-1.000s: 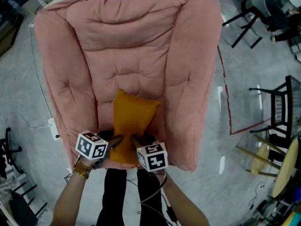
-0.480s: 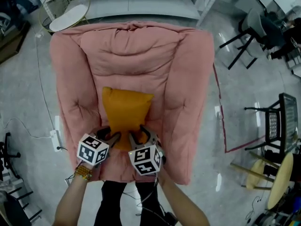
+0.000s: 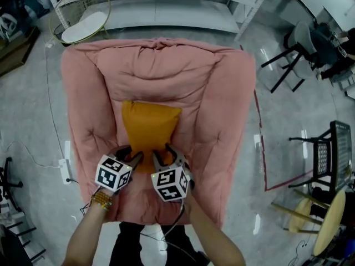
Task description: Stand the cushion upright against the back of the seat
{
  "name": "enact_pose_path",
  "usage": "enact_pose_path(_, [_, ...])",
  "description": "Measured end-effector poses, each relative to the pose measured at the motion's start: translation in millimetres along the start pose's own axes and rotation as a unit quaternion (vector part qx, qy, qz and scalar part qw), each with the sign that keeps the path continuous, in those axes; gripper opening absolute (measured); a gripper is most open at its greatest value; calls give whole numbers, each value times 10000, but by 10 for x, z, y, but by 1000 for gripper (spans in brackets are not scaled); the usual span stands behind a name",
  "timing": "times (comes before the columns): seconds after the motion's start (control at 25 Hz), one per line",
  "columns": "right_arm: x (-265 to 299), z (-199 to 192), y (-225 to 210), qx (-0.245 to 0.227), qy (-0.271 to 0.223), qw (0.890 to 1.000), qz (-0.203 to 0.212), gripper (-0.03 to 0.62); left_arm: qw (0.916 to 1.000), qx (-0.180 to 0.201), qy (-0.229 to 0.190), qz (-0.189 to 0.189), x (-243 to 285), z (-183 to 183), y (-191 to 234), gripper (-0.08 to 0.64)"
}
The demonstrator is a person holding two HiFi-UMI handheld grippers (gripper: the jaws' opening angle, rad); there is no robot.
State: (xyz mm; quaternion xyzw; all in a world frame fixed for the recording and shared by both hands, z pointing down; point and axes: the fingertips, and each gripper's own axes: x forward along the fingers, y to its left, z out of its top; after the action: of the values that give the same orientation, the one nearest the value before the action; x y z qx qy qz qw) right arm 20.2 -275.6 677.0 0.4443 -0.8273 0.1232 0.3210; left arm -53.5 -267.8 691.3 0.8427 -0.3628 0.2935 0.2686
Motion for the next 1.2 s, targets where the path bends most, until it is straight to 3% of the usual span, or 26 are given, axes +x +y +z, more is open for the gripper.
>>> enact_pose_path(0.68, [390, -91, -240, -37, 289, 9996, -48, 199, 9992, -301, 253, -8, 390, 39, 218, 155])
enact_pose_path(1.04, [134, -142, -139, -100, 354, 9993, -72, 229, 9996, -236, -17, 147, 87, -79, 157, 179])
enact_pose_path(1.2, [-78, -295, -65, 275, 397, 9988, -102, 229, 9991, -355, -162, 176, -127, -149, 104, 179])
